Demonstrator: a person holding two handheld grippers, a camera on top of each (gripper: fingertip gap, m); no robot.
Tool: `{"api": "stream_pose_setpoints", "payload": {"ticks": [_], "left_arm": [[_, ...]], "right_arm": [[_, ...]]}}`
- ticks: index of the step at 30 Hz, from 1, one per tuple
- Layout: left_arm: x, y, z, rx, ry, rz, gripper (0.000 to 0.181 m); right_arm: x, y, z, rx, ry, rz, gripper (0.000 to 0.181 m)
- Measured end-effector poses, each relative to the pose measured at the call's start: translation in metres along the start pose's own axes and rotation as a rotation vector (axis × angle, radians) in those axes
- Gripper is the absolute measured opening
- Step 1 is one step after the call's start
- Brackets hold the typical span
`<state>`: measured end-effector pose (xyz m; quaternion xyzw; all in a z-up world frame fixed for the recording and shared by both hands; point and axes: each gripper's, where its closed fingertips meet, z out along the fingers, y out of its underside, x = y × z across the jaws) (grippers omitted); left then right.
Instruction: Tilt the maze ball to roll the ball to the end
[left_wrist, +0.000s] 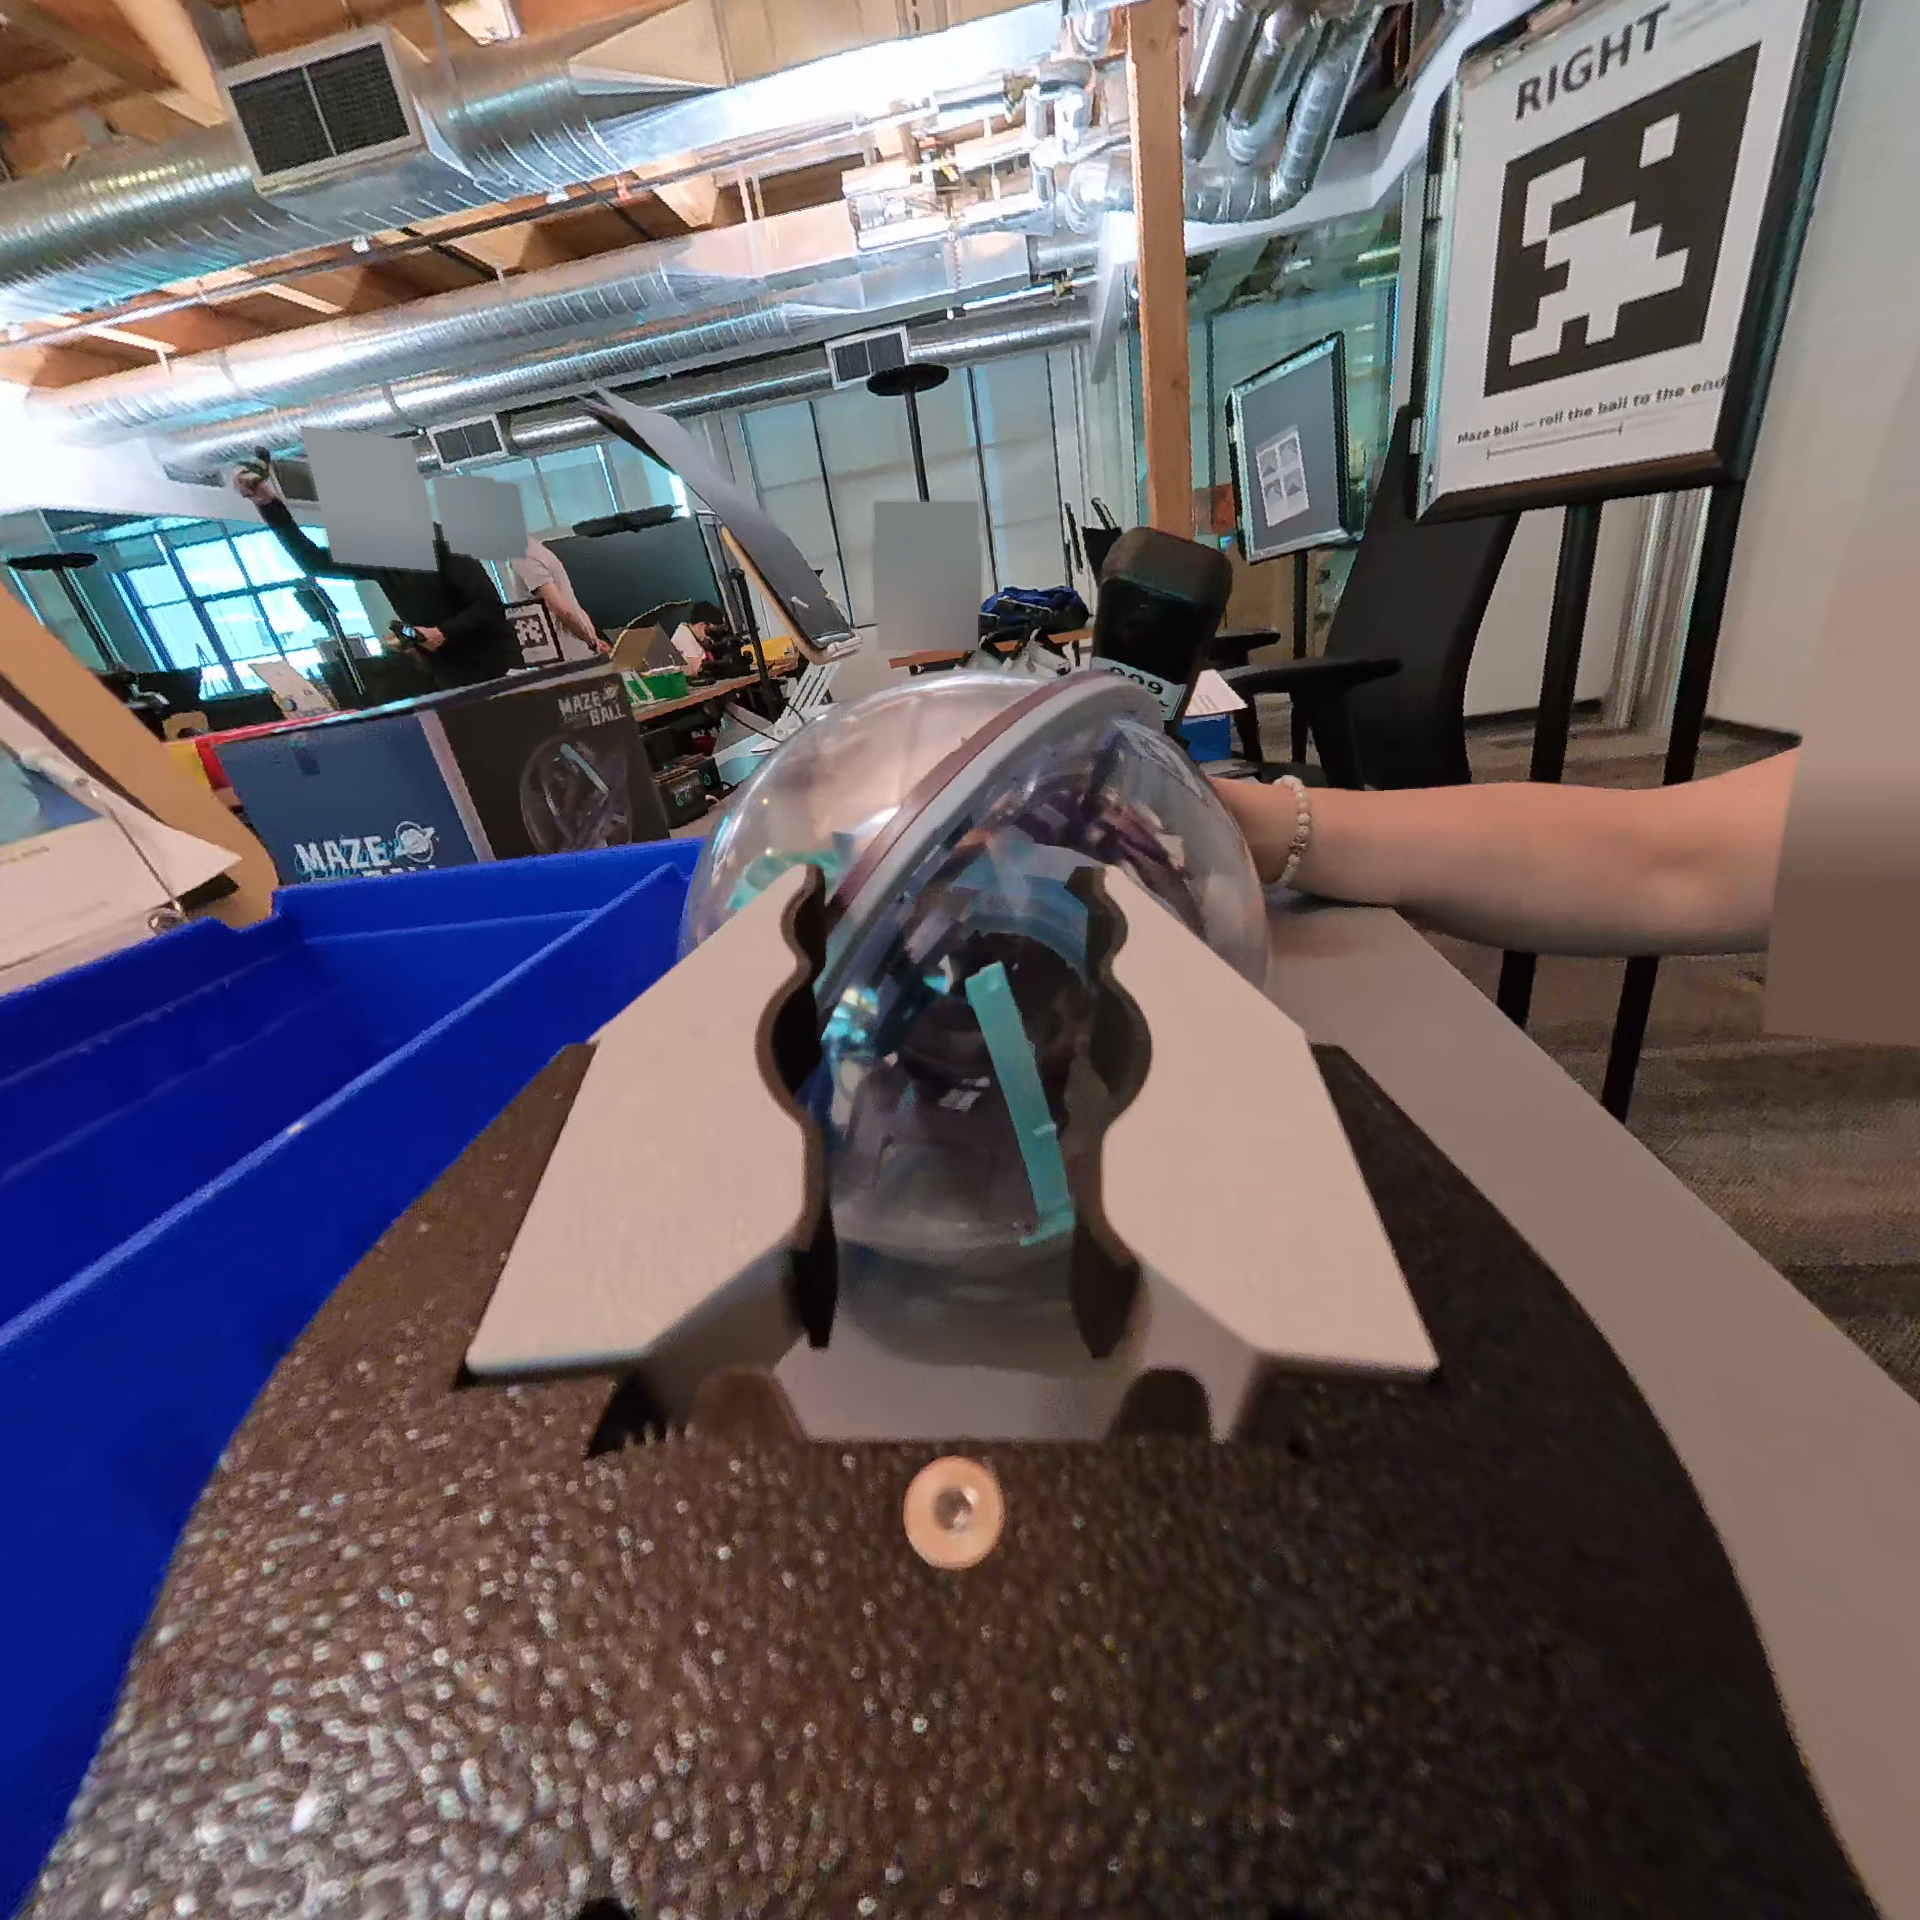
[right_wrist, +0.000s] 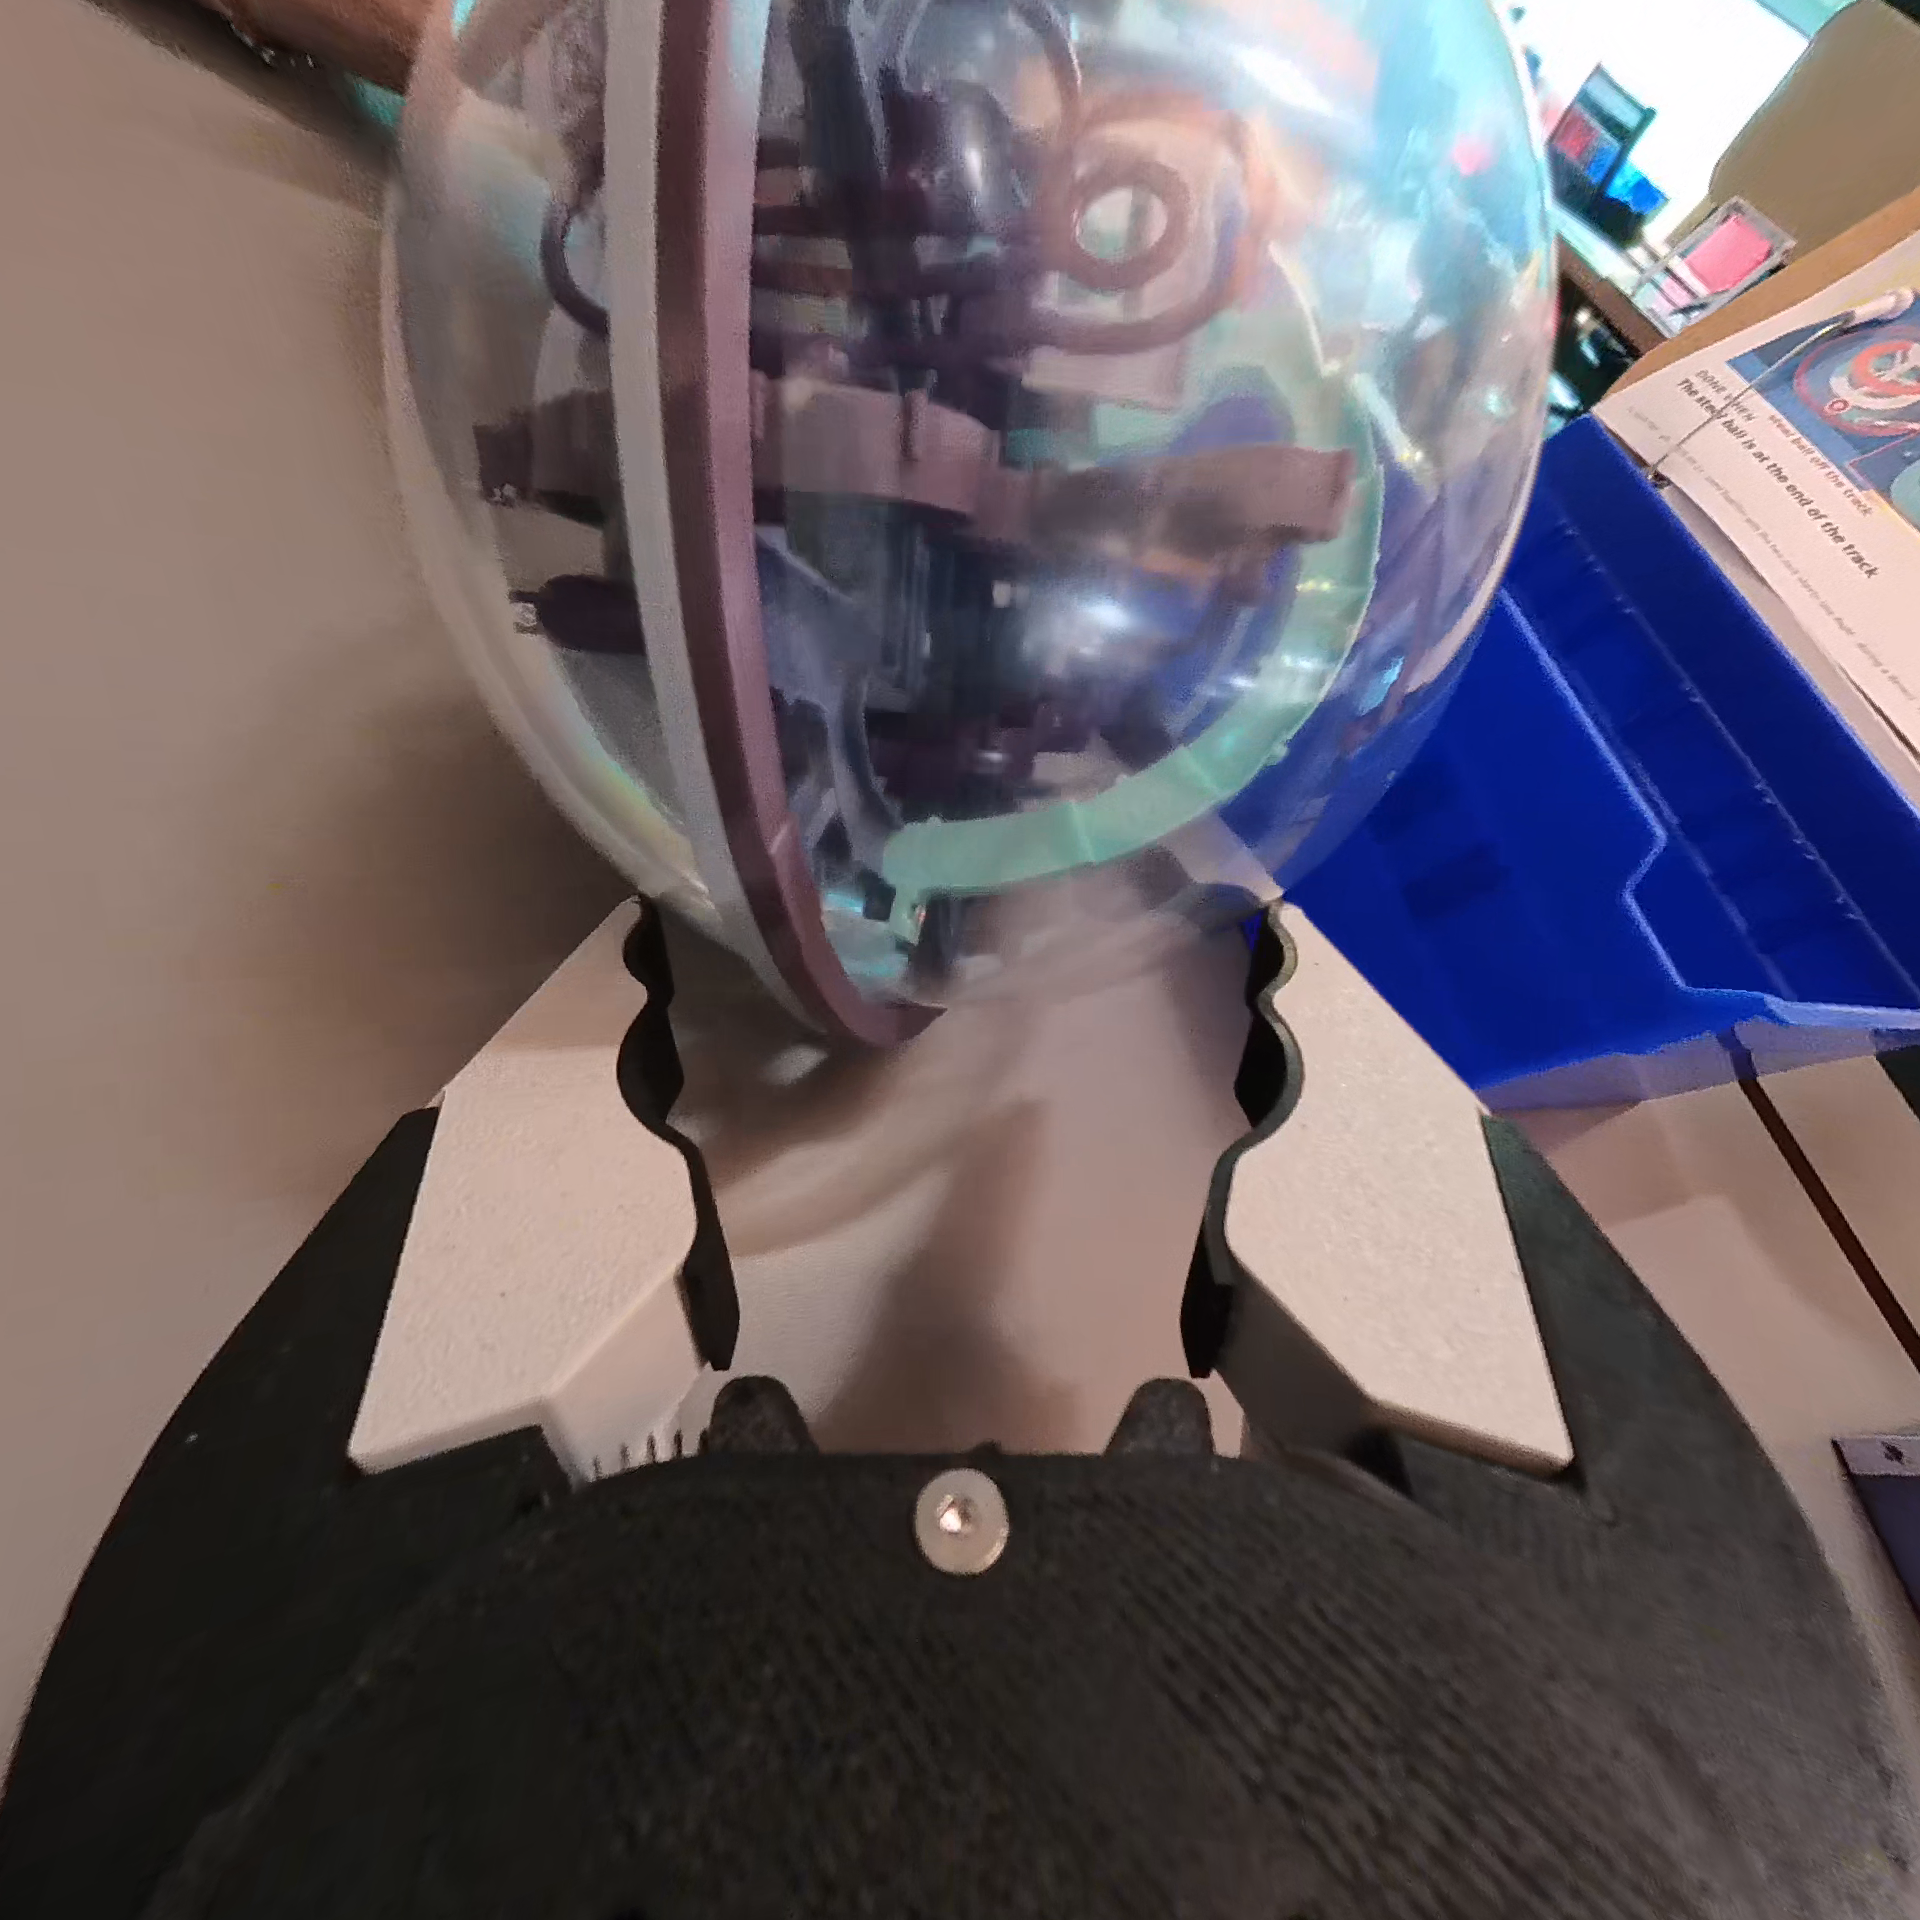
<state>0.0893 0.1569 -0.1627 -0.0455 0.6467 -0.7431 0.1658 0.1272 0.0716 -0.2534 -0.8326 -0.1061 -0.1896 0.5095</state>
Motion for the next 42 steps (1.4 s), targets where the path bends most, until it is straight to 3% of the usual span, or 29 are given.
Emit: {"api": "stream_pose_setpoints", "payload": {"ticks": [11, 32, 42], "left_arm": [[-0.002, -0.002, -0.006, 0.032, 0.026, -0.045, 0.047], [-0.015, -0.007, -0.015, 0.047, -0.083, -0.061, 0.038], [-0.021, -0.005, -0.012, 0.059, -0.089, -0.184, 0.038]], "right_arm": [[-0.002, -0.008, 0.003, 0.03, 0.003, -0.005, 0.109], [0.003, -0.021, 0.003, 0.104, 0.053, -0.001, 0.104], [0.007, -0.021, 0.002, 0.108, 0.064, 0.015, 0.104]]}}
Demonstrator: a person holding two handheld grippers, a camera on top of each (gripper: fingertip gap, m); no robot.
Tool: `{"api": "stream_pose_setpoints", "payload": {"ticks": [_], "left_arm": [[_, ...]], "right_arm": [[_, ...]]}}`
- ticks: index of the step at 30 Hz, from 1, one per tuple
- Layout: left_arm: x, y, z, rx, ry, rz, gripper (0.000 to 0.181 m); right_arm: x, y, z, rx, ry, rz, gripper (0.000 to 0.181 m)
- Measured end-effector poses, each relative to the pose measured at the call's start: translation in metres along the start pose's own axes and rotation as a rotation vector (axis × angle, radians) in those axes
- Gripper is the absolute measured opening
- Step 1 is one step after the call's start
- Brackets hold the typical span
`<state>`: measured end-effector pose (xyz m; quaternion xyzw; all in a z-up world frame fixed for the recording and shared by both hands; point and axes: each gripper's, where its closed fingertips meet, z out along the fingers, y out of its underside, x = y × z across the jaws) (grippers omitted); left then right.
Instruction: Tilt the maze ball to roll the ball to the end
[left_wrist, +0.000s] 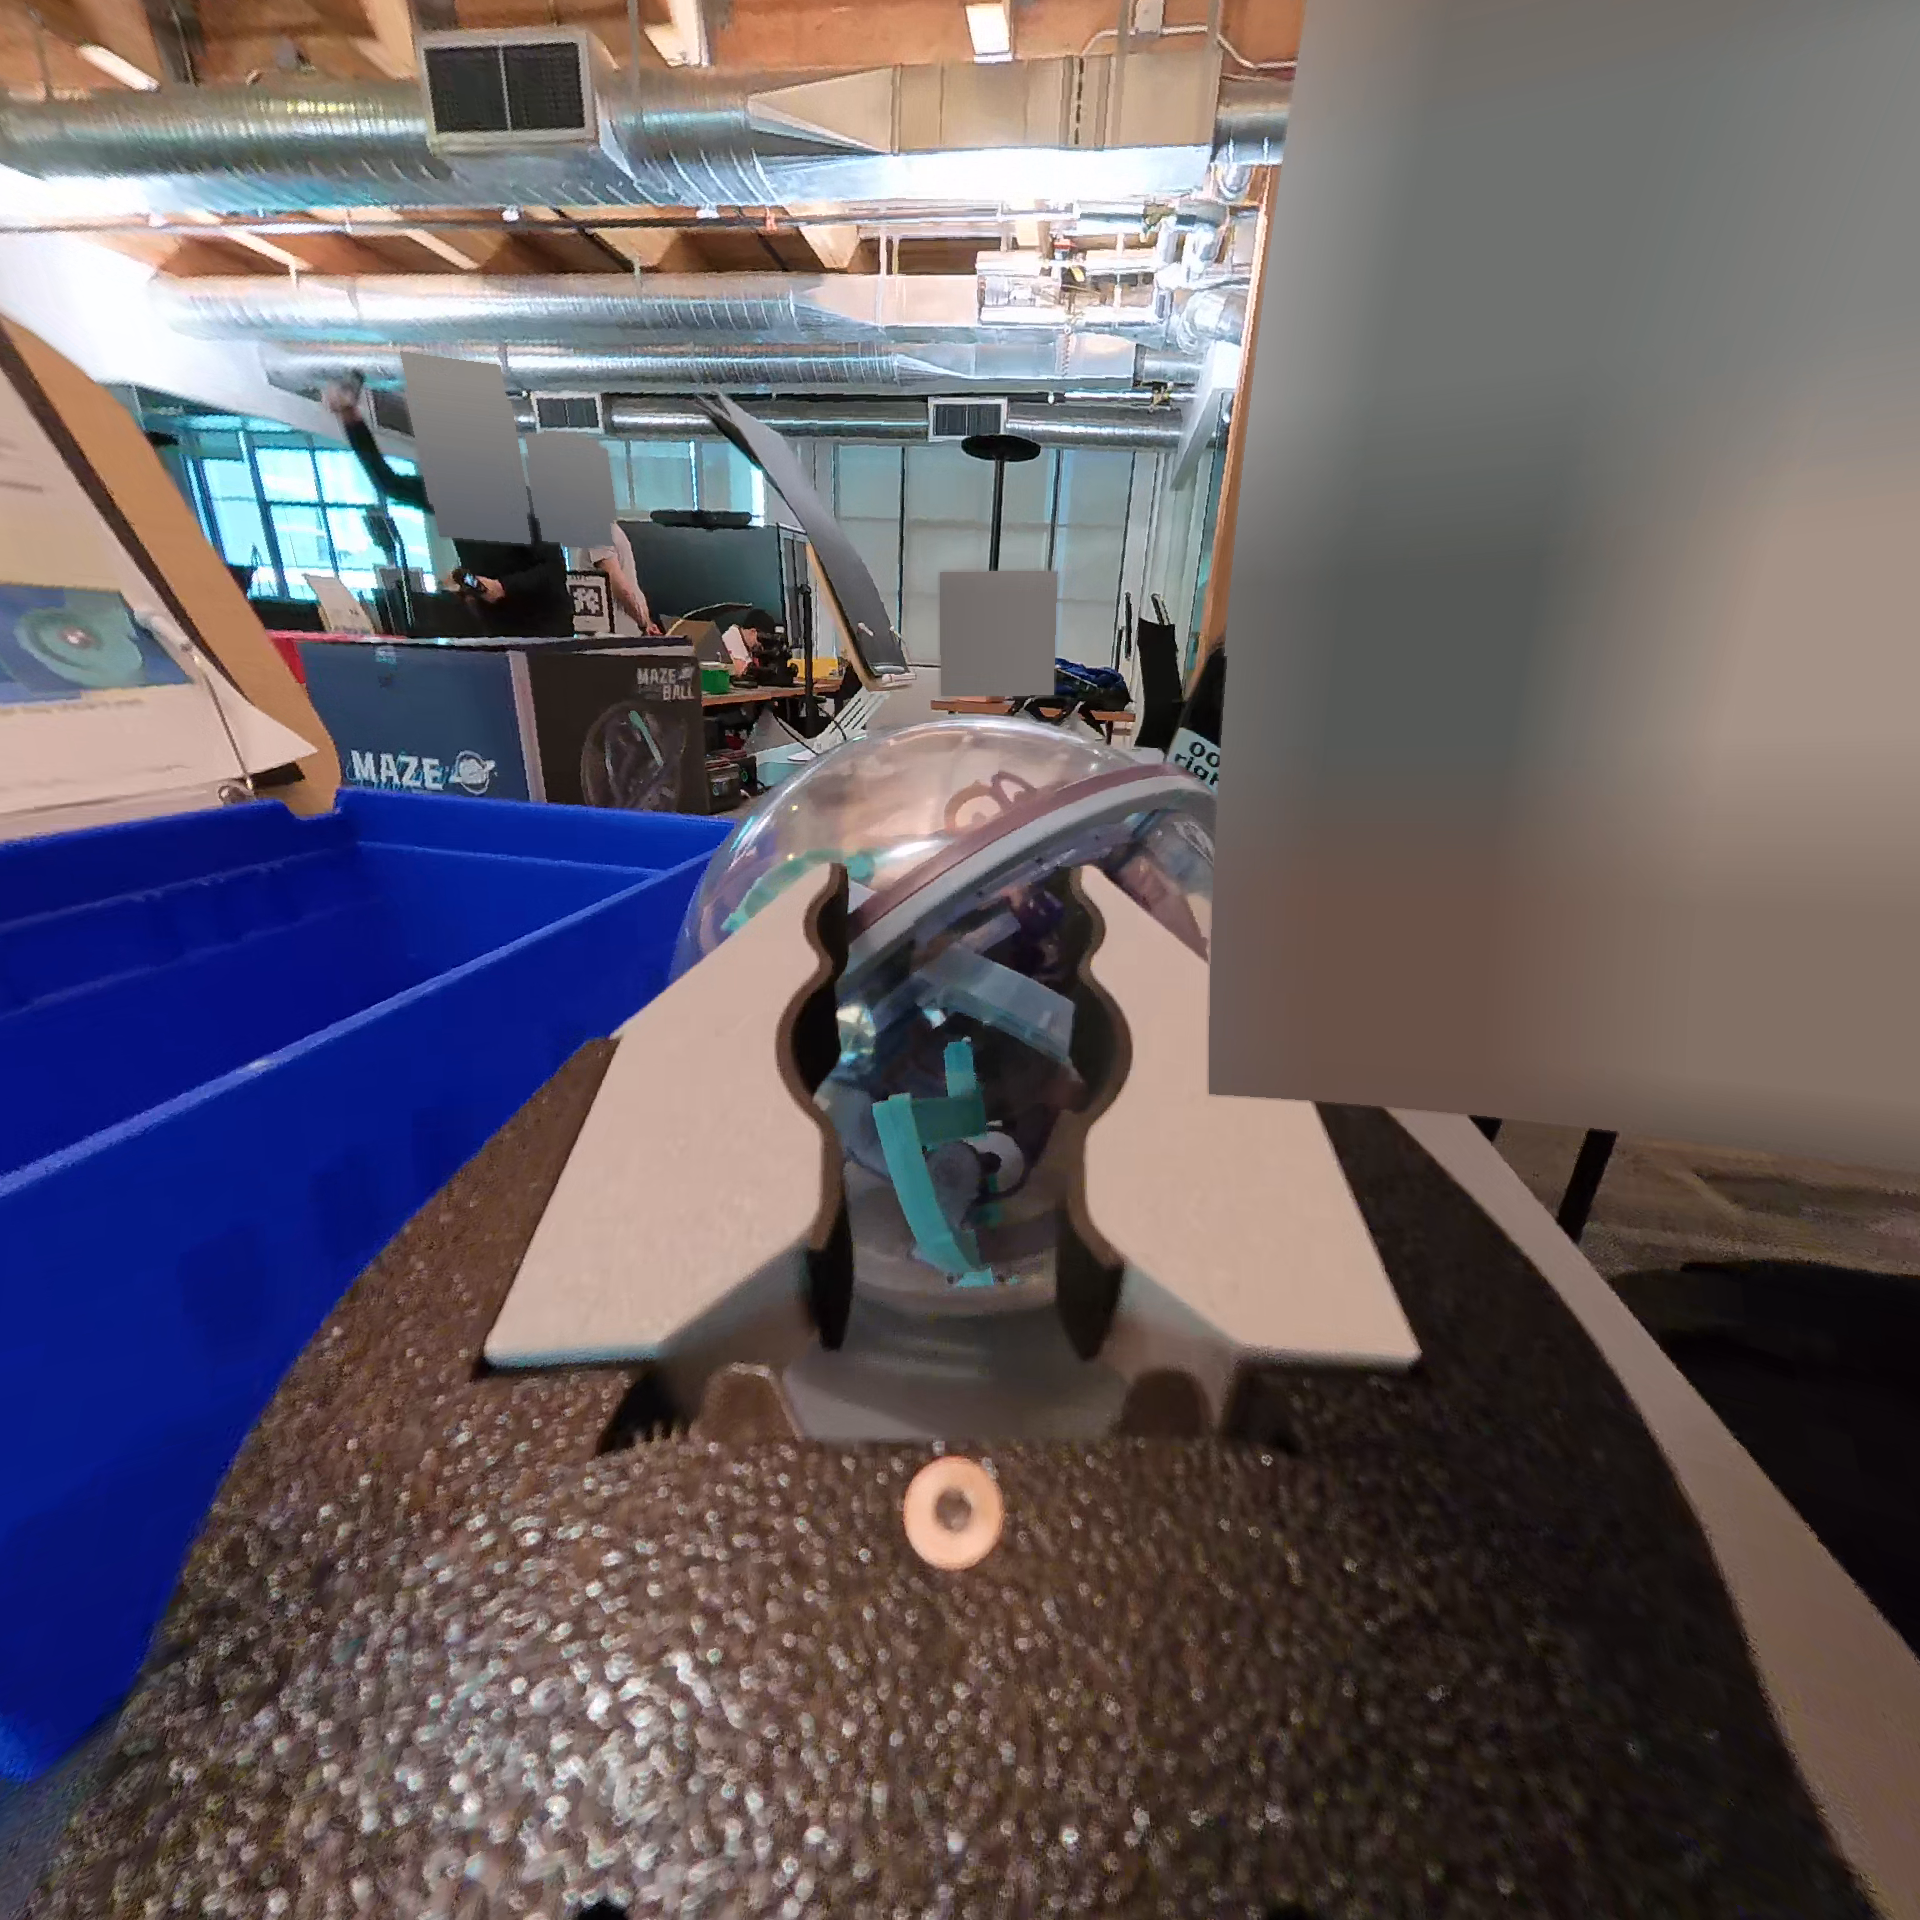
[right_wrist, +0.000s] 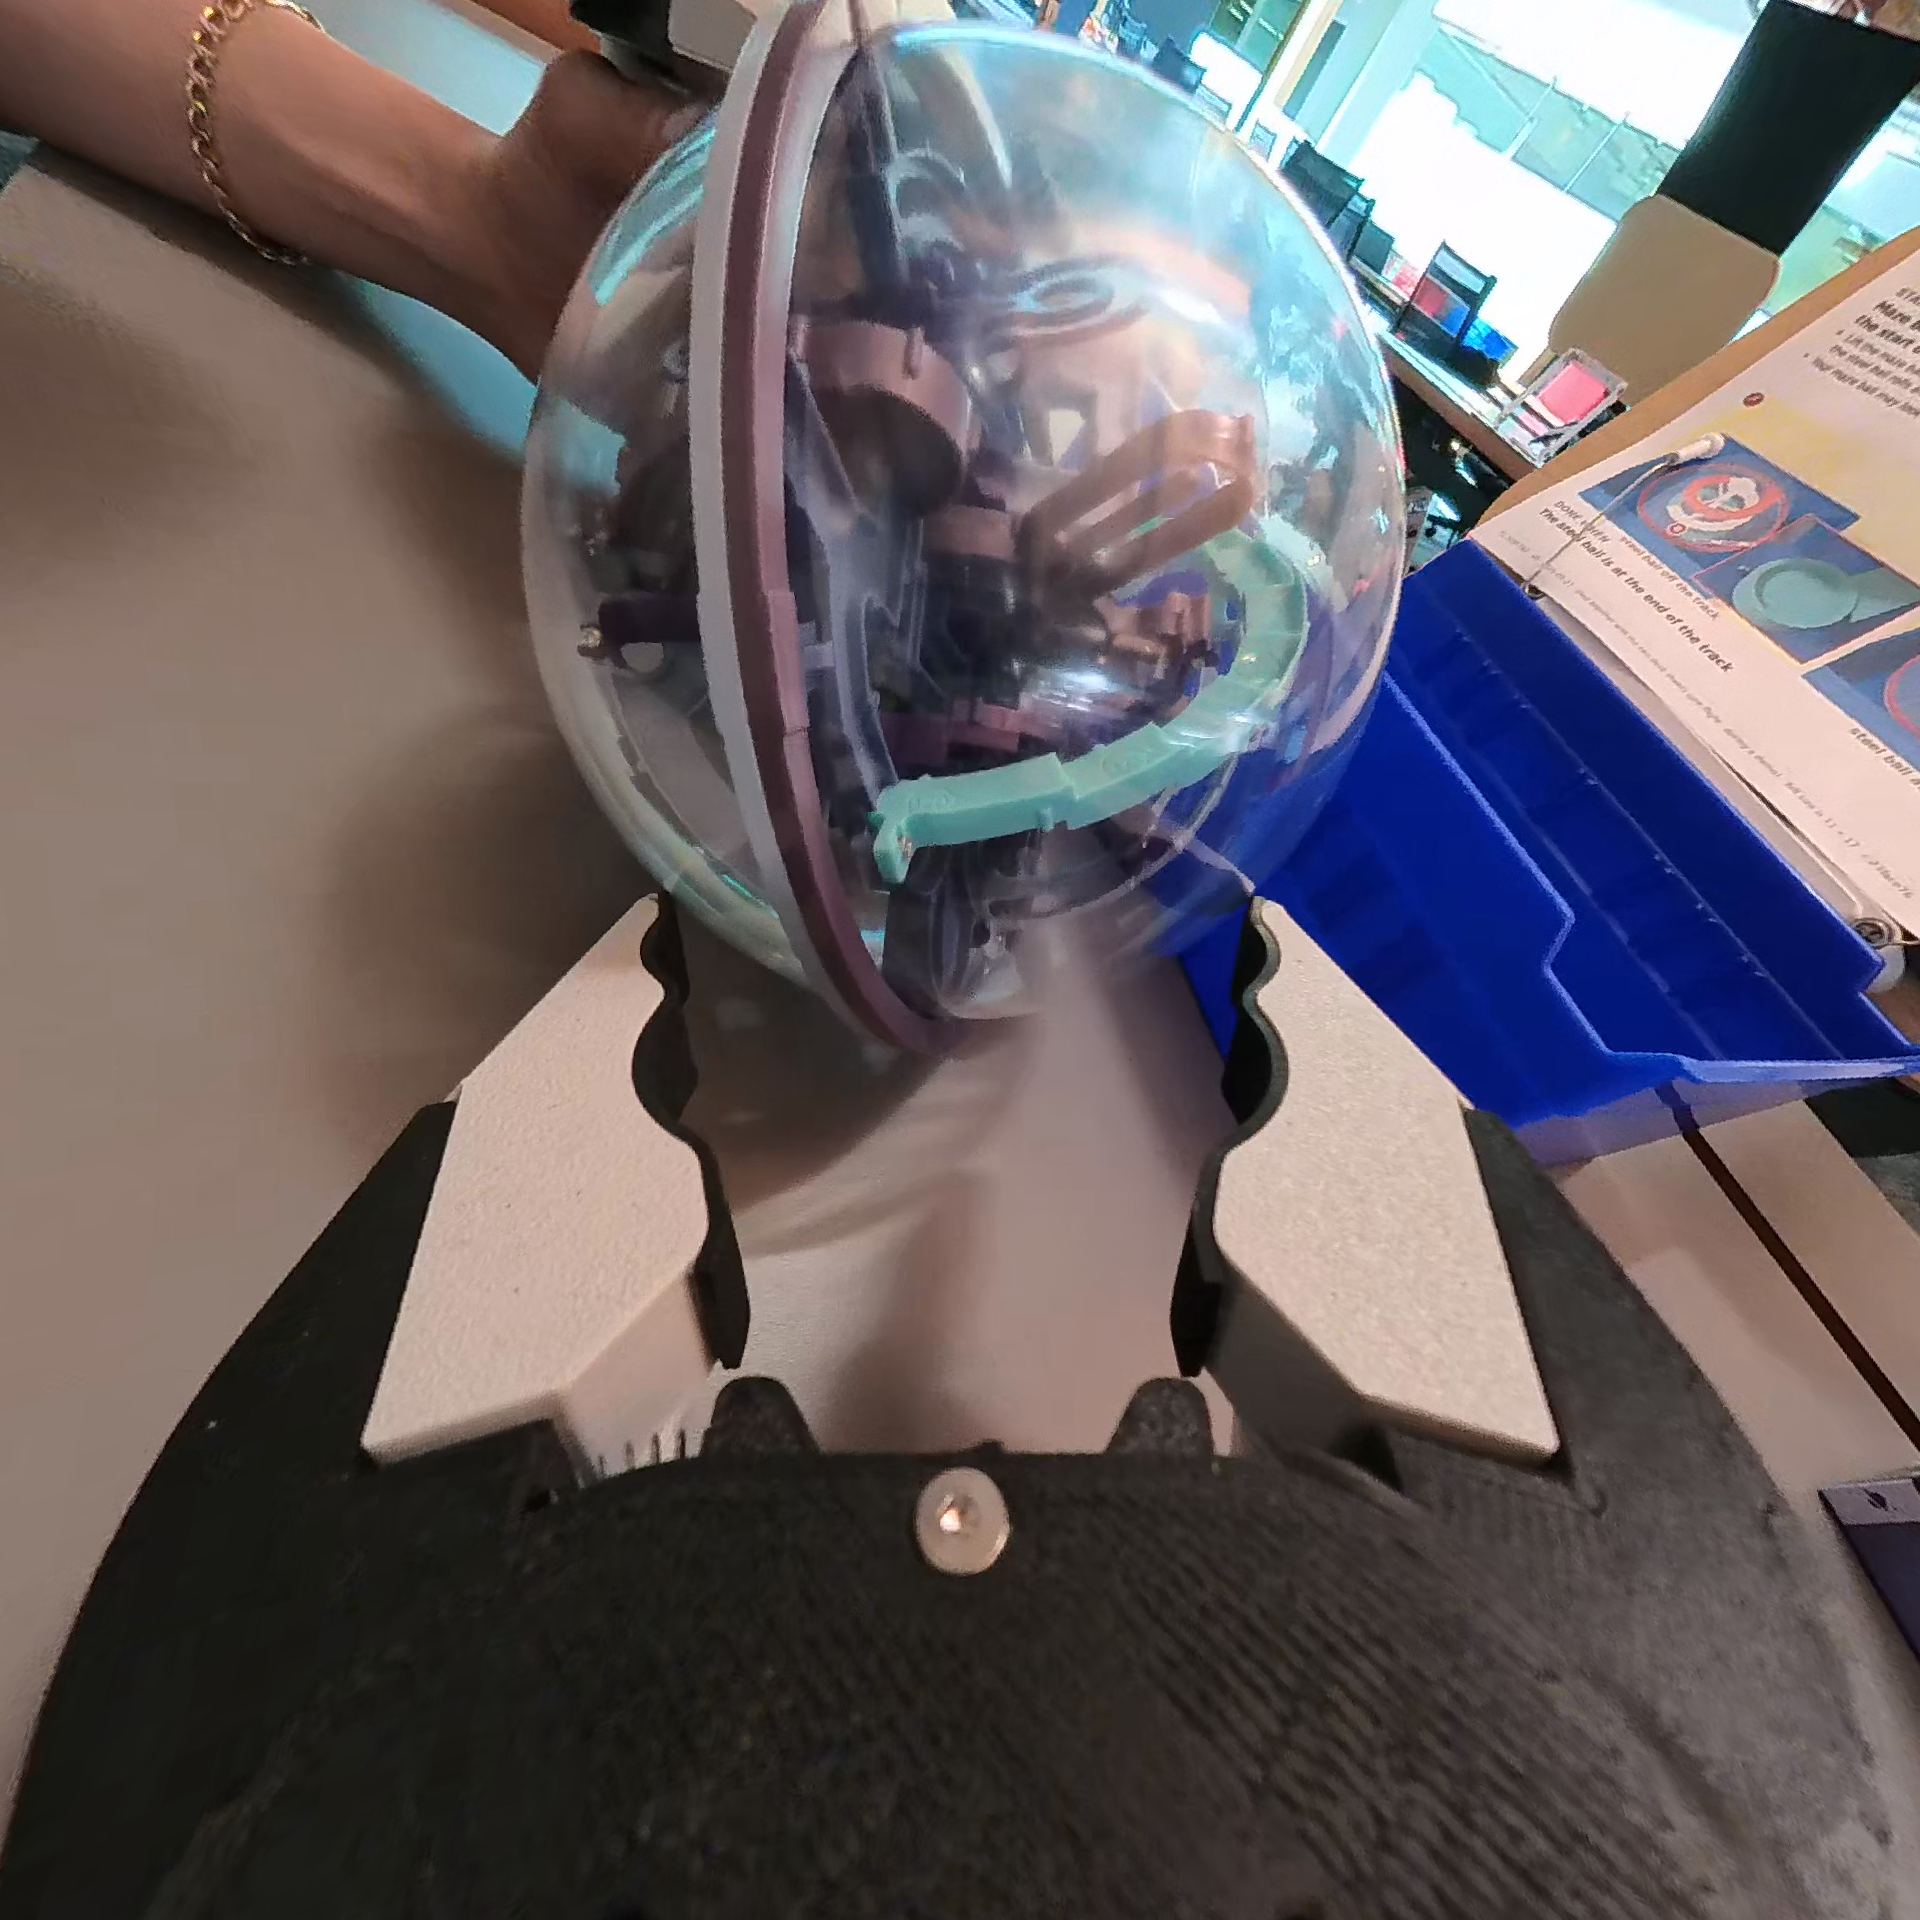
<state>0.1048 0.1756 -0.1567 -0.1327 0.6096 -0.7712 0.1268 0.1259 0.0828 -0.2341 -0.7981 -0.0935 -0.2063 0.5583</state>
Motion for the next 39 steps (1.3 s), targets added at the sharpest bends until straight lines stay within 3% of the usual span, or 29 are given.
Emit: {"api": "stream_pose_setpoints", "payload": {"ticks": [6, 13, 17, 21, 25, 32, 39], "left_arm": [[-0.011, 0.001, 0.0, -0.006, -0.048, -0.075, 0.042], [-0.004, 0.004, 0.009, -0.029, -0.031, -0.056, 0.043], [-0.012, 0.012, 0.012, -0.069, -0.069, -0.05, 0.048], [-0.021, 0.018, 0.022, -0.104, -0.115, -0.026, 0.052], [-0.025, 0.021, 0.037, -0.108, -0.134, -0.043, 0.072], [-0.04, 0.024, 0.062, -0.14, -0.099, -0.189, 0.118], [-0.031, 0.027, 0.086, -0.178, 0.083, -0.297, 0.122]], "right_arm": [[0.005, -0.003, -0.002, 0.02, 0.011, 0.052, 0.102], [0.005, -0.01, -0.004, 0.029, -0.071, 0.237, 0.12], [0.024, -0.019, -0.019, 0.037, -0.039, 0.307, 0.131], [0.034, -0.029, -0.023, 0.123, -0.058, 0.399, 0.122], [0.034, -0.011, -0.014, 0.081, -0.075, 0.39, 0.138], [0.033, -0.001, -0.013, 0.082, -0.227, 0.446, 0.139], [0.025, 0.005, -0.007, 0.055, -0.334, 0.482, 0.14]]}}
